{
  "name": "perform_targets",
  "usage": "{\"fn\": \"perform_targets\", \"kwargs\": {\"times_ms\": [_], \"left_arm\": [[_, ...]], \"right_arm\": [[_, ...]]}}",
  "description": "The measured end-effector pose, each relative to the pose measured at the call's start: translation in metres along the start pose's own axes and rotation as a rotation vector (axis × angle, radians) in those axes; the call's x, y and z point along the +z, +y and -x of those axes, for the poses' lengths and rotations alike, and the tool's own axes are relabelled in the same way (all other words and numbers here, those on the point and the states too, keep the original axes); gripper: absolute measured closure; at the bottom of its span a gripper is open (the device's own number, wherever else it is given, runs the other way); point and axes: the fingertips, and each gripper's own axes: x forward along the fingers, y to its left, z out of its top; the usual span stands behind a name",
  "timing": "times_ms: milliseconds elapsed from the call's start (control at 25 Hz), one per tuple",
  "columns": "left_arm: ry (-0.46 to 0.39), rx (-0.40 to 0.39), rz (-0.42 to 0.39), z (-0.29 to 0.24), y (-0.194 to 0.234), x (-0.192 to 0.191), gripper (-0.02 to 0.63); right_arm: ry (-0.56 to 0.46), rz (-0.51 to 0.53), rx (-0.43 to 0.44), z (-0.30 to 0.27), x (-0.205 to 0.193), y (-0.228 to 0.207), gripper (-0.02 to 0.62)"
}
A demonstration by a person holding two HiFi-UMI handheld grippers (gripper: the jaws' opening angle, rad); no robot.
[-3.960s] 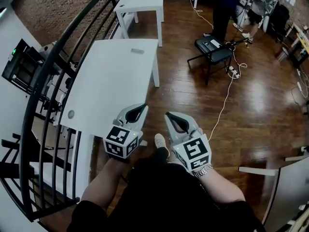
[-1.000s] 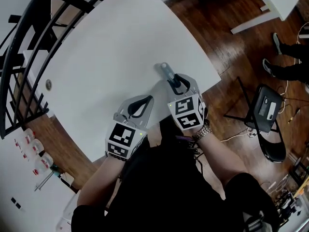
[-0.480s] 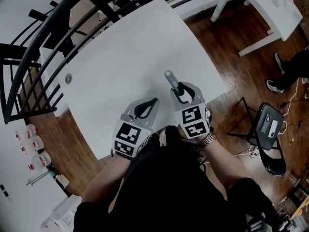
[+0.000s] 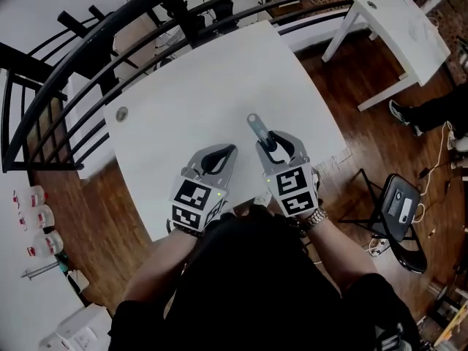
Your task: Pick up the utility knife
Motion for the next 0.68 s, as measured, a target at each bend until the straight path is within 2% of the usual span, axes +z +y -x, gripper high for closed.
{"fn": "perform_targets", "kwargs": {"times_ms": [280,680], "left_arm": [[-0.049,-0.001,-0.014,0.027,0.013,0.008,0.589],[-0.073,-0.009,-0.018,0.046,0.024,0.011,0.589]], "right_arm": [[-0.026,0.037,-0.013,0.003,0.029,0.029,0.465],[-0.037,0.037,-0.032,0.007,0.046,0.047,0.465]]}}
